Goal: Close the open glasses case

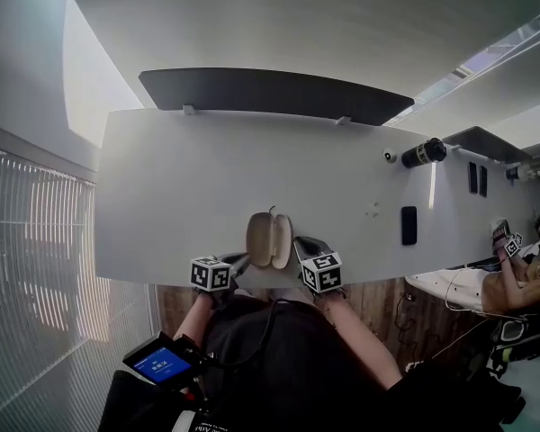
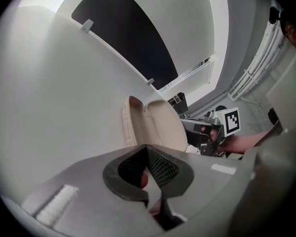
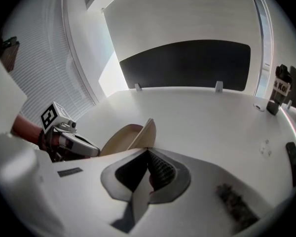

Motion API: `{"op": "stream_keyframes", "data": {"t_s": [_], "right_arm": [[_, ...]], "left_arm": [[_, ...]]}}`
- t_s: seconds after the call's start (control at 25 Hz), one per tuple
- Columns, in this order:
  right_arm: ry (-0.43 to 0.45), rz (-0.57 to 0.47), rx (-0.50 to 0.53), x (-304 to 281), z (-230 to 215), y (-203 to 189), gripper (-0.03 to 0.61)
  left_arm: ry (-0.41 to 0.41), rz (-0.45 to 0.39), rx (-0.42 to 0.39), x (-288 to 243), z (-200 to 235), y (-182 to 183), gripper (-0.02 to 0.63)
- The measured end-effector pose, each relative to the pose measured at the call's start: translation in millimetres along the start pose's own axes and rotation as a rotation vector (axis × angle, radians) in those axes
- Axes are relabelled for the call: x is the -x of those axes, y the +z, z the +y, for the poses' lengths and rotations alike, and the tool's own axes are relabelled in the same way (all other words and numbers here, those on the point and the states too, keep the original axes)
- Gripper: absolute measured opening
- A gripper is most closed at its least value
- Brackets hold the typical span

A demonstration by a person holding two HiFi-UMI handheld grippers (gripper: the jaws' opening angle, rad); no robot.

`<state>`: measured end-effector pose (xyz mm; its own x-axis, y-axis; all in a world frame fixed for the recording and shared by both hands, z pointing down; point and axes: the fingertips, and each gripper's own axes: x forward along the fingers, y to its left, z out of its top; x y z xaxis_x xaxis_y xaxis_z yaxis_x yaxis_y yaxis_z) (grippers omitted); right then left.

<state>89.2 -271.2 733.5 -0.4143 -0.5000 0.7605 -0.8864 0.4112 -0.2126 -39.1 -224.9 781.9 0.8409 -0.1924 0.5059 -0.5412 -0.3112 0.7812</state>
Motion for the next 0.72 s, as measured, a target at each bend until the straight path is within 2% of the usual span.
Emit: {"op": "stream_keyframes", "data": {"t_s": [0.24,0.72], "right_arm": [[0.026,-0.02,0.058,8.5,18.3,13.7,0.005],[0.116,-0.012,0.195,-5.5,63.5,35.0,0.005]], "left_arm": [[0.004,0.019,-0.027,0.7,-4.9,1.3,0.006],[0.003,0.015,-0.027,1.4,-6.2,3.4,0.006]]}}
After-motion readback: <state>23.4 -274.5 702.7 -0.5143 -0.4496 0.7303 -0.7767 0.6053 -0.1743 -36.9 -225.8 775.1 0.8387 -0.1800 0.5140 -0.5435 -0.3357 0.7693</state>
